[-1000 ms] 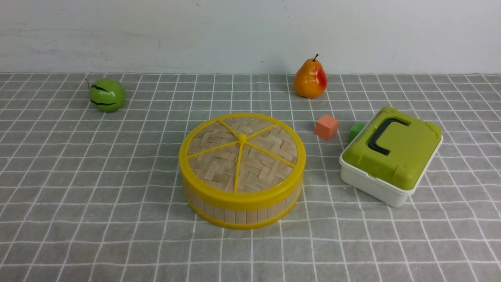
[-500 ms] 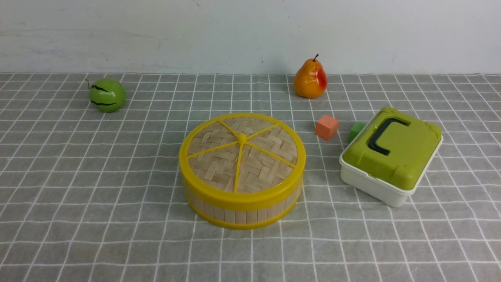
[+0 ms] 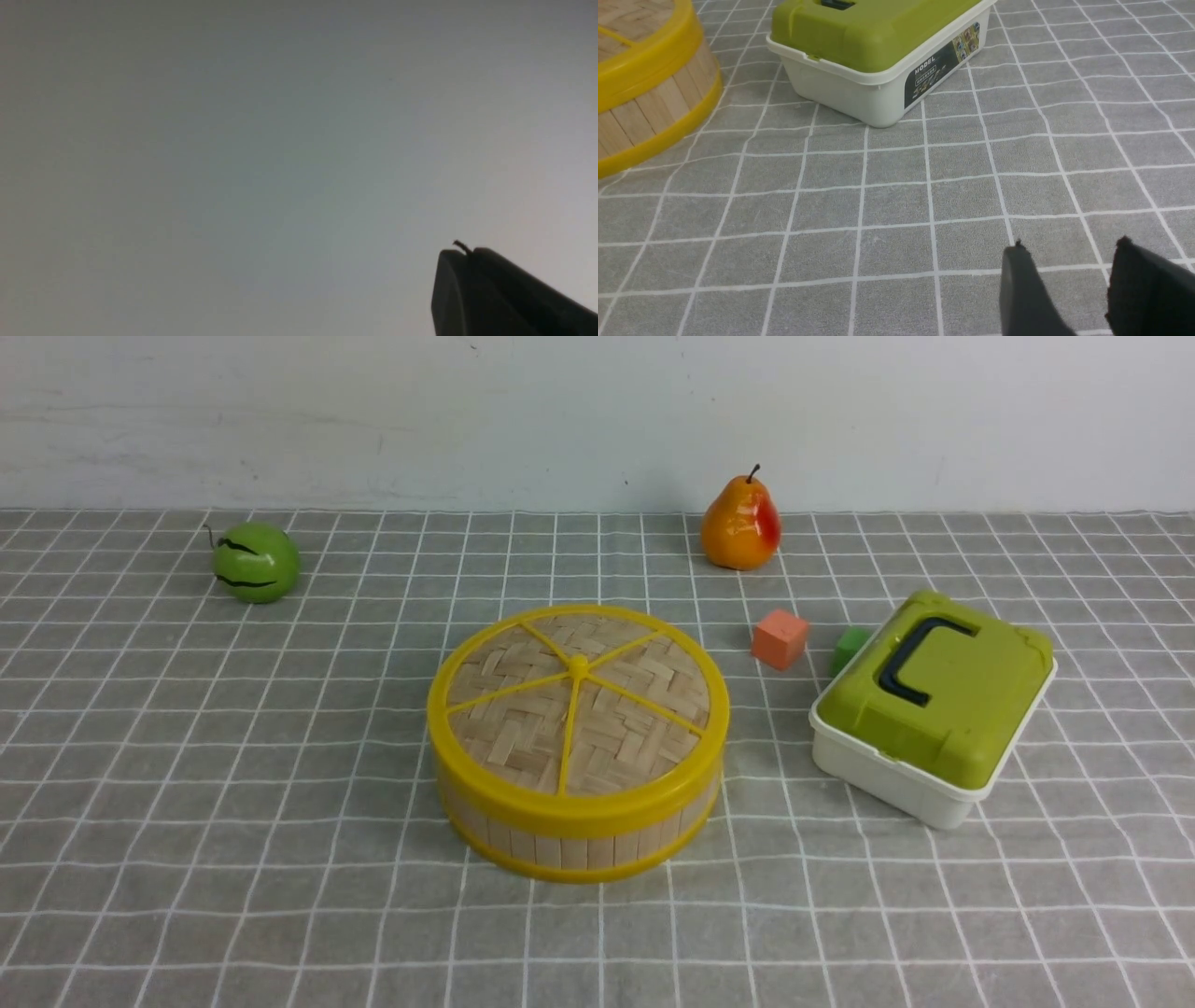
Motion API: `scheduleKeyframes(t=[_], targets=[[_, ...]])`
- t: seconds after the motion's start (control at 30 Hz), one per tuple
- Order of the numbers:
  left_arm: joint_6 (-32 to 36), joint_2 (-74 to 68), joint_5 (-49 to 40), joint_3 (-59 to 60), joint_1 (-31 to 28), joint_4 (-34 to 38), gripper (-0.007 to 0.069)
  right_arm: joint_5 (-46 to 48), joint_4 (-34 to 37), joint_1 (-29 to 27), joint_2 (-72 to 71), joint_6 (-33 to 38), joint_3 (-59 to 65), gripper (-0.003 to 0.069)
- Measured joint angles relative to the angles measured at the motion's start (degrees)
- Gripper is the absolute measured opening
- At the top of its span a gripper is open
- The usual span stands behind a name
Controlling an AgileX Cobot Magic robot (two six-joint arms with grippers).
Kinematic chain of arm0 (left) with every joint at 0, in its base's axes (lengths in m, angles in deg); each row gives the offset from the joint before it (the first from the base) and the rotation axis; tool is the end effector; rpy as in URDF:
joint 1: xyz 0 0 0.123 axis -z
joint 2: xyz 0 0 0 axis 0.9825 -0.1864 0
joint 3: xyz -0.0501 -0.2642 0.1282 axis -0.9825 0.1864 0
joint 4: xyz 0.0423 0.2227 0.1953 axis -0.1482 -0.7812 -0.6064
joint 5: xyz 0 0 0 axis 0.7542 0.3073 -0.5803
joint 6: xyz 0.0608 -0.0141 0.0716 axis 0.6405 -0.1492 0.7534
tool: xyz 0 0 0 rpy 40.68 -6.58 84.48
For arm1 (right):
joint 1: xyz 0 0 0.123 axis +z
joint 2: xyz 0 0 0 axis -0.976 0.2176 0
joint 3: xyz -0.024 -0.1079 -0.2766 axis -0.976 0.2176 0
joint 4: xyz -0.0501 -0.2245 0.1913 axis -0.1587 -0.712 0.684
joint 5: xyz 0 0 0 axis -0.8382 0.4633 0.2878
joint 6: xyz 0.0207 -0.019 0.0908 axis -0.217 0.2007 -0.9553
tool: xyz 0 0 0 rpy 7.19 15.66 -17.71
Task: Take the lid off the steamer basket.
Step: Use the left arm to lift the lid of the steamer
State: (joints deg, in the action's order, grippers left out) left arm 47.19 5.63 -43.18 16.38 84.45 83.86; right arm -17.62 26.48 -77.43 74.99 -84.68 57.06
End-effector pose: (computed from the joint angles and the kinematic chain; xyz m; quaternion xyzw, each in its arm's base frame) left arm 0.0478 0.0161 0.4377 -0.1024 0.3906 -0.0462 0.9137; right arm 0.0907 0.0021 0.1715 0.0535 0.8068 0.0525 0.5860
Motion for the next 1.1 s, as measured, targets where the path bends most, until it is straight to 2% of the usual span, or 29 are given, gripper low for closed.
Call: scheduleKeyframes(t=[0.17, 0.23, 0.3, 0.4, 0.5, 0.57, 0.6, 0.63, 0.7, 0.77, 0.8, 0.87, 0.93, 1.0, 1.03, 1.1], targets=[[2.0, -14.0, -21.4, -16.9, 0.0, 2.0, -0.0013, 0.0, 0.0, 0.0, 0.0, 0.0, 0.0, 0.024], [1.9, -22.4, -37.1, -27.1, 0.0, 1.6, -0.0013, 0.0, 0.0, 0.0, 0.0, 0.0, 0.0, 0.024], [0.7, -30.8, -47.8, -34.3, 0.0, 0.6, -0.0013, 0.0, 0.0, 0.0, 0.0, 0.0, 0.0, 0.024], [-3.6, -41.7, -58.7, -44.8, 0.0, -3.3, -0.0013, 0.0, 0.0, 0.0, 0.0, 0.0, 0.0, 0.024], [-8.3, -50.4, -61.2, -51.3, 0.0, -8.8, -0.0013, 0.0, 0.0, 0.0, 0.0, 0.0, 0.0, 0.024], [-15.2, -60.6, -61.2, -59.3, 0.0, -21.5, -0.0013, 0.0, 0.0, 0.0, 0.0, 0.0, 0.0, 0.024], [-15.8, -60.6, -61.2, -59.8, 0.0, -22.6, -0.0013, 0.0, 0.0, 0.0, 0.0, 0.0, 0.0, 0.024], [-22.5, -67.5, -61.9, -64.6, 0.0, -33.2, -0.0013, 0.0, 0.0, 0.0, 0.0, 0.0, 0.0, 0.024], [-27.6, -71.0, -63.7, -67.7, 0.0, -40.6, -0.0013, 0.0, 0.0, 0.0, 0.0, 0.0, 0.0, 0.024], [-38.5, -80.8, -71.2, -73.9, 0.1, -53.1, -0.0013, 0.0, 0.0, 0.0, 0.0, 0.0, 0.0, 0.024], [-40.4, -84.1, -74.6, -75.3, 0.2, -55.9, -0.0013, 0.0, 0.0, 0.0, 0.0, 0.0, 0.0, 0.024], [-44.1, -91.4, -82.5, -79.4, 0.9, -59.5, -0.0013, 0.0, 0.0, 0.0, 0.0, 0.0, 0.0, 0.0241], [-44.8, -99.8, -89.7, -84.5, 3.2, -59.2, -0.0013, 0.0, 0.0, 0.0, 0.0, 0.0, 0.0, 0.0241], [-43.3, -106.6, -91.9, -89.7, 7.1, -56.3, -0.0013, 0.0, 0.0, 0.0, 0.0, 0.0, 0.0, 0.0241], [-43.2, -106.6, -92.1, -91.1, 7.1, -55.6, -0.0013, 0.0, 0.0, 0.0, 0.0, 0.0, 0.0, 0.0241], [-40.9, -114.4, -92.2, -100.7, 13.5, -50.6, -0.0013, 0.0, 0.0, 0.0, 0.0, 0.0, 0.0, 0.0241]])
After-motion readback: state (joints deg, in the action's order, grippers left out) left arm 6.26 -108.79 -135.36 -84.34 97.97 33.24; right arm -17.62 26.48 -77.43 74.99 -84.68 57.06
